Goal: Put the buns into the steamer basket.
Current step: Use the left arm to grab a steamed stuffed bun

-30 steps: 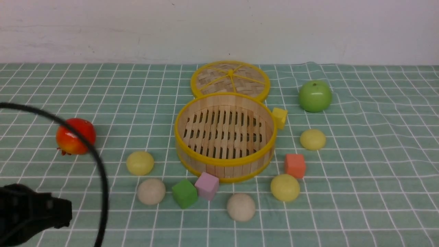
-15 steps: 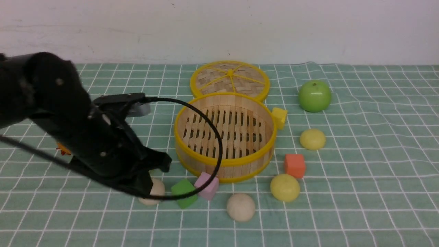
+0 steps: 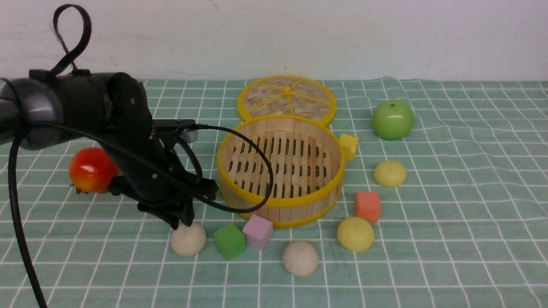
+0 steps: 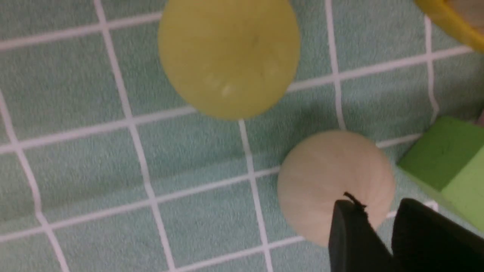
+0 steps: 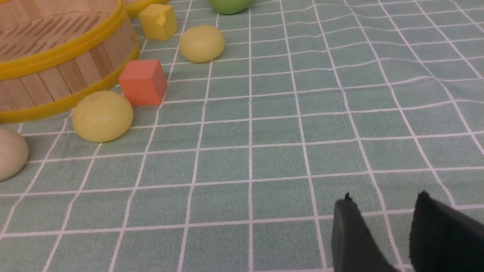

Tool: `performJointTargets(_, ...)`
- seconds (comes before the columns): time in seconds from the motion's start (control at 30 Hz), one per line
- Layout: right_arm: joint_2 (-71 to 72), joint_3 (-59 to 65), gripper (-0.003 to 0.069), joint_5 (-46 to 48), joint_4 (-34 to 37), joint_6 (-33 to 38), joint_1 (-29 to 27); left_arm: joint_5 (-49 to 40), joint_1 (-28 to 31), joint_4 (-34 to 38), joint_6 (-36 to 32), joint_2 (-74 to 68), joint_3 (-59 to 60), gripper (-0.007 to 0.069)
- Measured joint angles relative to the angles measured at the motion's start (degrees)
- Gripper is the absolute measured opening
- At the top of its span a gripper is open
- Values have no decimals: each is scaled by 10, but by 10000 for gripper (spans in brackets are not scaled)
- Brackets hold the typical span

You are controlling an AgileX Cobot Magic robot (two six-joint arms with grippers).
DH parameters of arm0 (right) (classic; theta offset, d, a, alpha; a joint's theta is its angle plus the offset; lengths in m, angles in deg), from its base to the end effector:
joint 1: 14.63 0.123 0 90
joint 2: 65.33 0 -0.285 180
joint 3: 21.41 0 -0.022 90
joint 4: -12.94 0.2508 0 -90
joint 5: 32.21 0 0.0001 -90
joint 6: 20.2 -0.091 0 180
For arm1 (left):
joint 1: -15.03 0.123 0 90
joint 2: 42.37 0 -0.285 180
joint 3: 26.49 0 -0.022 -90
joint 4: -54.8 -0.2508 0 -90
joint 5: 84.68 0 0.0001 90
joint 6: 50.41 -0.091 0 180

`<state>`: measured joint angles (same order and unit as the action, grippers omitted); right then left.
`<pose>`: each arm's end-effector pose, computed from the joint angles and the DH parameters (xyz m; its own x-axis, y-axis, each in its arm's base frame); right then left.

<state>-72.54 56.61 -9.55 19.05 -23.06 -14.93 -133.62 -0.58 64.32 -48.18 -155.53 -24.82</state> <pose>0.0519 0.0035 0.1737 -0.3069 0.1493 -0.9400 0.0117 0.9881 0.1532 0.3578 -0.1118 0.2131 -0.9573 0.1149 -0.2652 0.1614 0.9737 -0.1605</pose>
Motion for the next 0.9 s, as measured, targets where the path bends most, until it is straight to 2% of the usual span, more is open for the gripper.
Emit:
performJointTargets(0.13, 0, 0, 239, 0, 0, 0, 0, 12, 0, 0, 0, -14, 0, 220)
performJointTargets(0.57, 0, 0, 239, 0, 0, 0, 0, 29, 0, 0, -2, -52, -1, 233)
performJointTargets(0.63, 0, 0, 239, 0, 0, 0, 0, 22, 0, 2, -2, -54, -4, 169)
performJointTargets(0.7, 0, 0, 239, 0, 0, 0, 0, 9, 0, 8, -2, -53, -6, 61)
performJointTargets(0.73, 0, 0, 239, 0, 0, 0, 0, 9, 0, 8, -2, -52, -6, 61)
performJointTargets(0.77, 0, 0, 239, 0, 0, 0, 0, 1, 0, 13, -7, -44, -6, 1)
performJointTargets(0.9, 0, 0, 239, 0, 0, 0, 0, -14, 0, 29, -13, -13, -6, -13)
